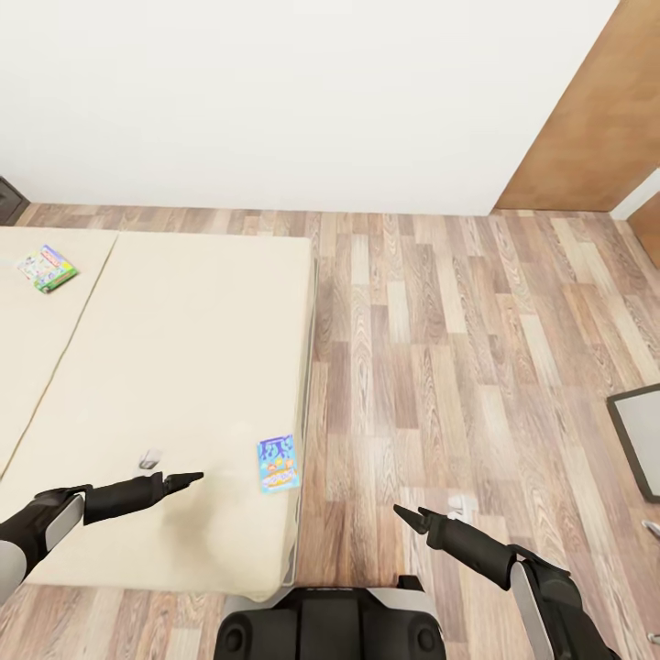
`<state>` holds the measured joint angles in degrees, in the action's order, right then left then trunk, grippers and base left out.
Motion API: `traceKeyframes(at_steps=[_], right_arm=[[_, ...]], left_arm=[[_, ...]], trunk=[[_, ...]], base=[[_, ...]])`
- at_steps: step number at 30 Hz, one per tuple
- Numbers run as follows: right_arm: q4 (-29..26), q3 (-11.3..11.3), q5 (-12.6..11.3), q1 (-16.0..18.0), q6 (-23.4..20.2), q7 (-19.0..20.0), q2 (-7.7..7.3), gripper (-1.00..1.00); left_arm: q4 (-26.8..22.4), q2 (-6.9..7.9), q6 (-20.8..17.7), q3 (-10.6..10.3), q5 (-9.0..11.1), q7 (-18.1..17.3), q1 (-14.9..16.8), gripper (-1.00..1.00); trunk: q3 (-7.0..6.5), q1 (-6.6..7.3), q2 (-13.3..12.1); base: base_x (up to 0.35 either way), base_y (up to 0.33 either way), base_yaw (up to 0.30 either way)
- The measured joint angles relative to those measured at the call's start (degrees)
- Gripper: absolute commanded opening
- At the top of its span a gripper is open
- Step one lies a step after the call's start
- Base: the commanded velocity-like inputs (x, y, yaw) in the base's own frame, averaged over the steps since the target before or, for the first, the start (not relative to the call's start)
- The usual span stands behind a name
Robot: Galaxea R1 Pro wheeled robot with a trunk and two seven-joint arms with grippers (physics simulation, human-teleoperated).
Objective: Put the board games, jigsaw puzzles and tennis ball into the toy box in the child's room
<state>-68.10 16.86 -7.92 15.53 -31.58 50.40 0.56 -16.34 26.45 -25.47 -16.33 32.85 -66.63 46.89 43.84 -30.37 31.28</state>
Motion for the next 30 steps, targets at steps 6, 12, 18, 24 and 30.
traceKeyframes(at_steps=[6,12,18,24,30], right_arm=[[0.0,0.0,0.0,0.0,0.0,0.0,0.00,1.00],[0.1,0.0,-0.1,0.0,0.0,0.0,0.00,1.00],[0.1,0.0,0.0,0.0,0.0,0.0,0.00,1.00],[0.1,0.0,0.0,0.0,0.0,0.0,0.00,1.00],[0.0,0.0,0.0,0.0,0.0,0.0,0.00,1.00]], left_arm=[[0.0,-0.05,-0.2,0.0,-0.1,0.0,0.0,1.00],[0.0,-0.10,-0.3,0.0,-0.1,0.0,0.0,1.00],[0.0,-0.09,-0.3,0.0,-0.1,0.1,0.0,1.00],[0.0,-0.06,-0.1,0.0,0.0,0.1,0.0,1.00],[0.0,-0.17,0.3,-0.1,0.0,0.1,0.0,1.00]], trunk=[[-0.57,0.00,0.0],[-1.14,-0.03,0.0],[-1.71,-0.01,0.0],[-2.27,0.00,0.0],[-2.84,0.00,0.0]], base=[[-0.016,0.000,0.000],[-0.183,0.000,0.000],[-0.093,0.000,0.000],[-0.021,0.000,0.000],[-0.005,0.000,0.000]])
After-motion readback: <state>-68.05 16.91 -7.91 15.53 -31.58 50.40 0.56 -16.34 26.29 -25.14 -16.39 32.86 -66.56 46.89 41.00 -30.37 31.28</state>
